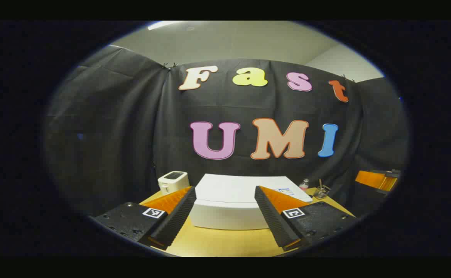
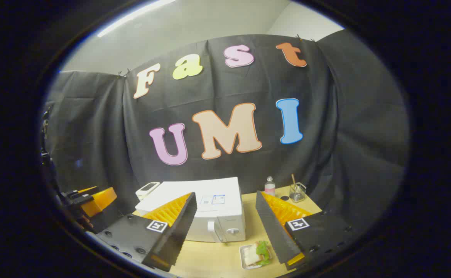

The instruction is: Open the microwave oven with the left hand, put the food in, and close the microwave oven.

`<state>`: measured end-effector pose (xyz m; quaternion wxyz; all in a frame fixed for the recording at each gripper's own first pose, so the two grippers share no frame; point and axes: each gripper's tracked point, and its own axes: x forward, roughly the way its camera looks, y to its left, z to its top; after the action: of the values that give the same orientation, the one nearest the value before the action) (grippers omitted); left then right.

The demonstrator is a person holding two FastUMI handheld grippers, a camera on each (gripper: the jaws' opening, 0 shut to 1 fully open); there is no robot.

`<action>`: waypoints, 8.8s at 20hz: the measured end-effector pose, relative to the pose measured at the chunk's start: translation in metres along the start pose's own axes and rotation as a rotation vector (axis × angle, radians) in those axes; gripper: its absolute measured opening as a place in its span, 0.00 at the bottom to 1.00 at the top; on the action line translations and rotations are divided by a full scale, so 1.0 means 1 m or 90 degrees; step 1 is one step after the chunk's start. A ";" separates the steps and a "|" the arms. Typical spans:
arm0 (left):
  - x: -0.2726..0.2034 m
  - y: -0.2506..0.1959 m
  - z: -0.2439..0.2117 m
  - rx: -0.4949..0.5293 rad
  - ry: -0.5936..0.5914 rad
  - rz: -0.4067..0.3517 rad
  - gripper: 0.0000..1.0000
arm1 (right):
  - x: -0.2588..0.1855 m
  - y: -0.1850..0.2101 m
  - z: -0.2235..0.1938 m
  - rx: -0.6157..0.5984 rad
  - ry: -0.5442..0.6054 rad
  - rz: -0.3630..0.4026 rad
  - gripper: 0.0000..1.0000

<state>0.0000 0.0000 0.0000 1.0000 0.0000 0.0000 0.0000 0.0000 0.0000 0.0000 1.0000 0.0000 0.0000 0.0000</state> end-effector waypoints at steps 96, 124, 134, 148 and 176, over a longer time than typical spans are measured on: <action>0.117 -0.162 -0.328 0.026 0.397 -0.108 0.17 | -0.048 -0.147 -0.103 0.023 0.189 -0.129 0.89; -0.055 -0.058 -0.330 0.000 0.365 -0.029 0.50 | -0.026 -0.103 -0.132 -0.026 0.218 0.008 0.95; -0.095 0.003 -0.326 0.015 0.388 -0.036 1.00 | -0.054 -0.039 -0.143 -0.015 0.222 -0.003 0.95; -0.164 0.156 -0.295 -0.008 0.373 0.046 1.00 | -0.109 0.033 -0.161 -0.017 0.225 -0.036 0.95; -0.165 0.209 -0.100 -0.059 0.099 0.343 0.95 | -0.035 -0.073 -0.223 -0.078 0.427 -0.082 0.96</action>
<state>-0.1650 0.2091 -0.0999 0.9599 -0.0460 0.0766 0.2656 -0.0354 -0.0728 -0.2228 0.9404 -0.0598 0.3287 -0.0630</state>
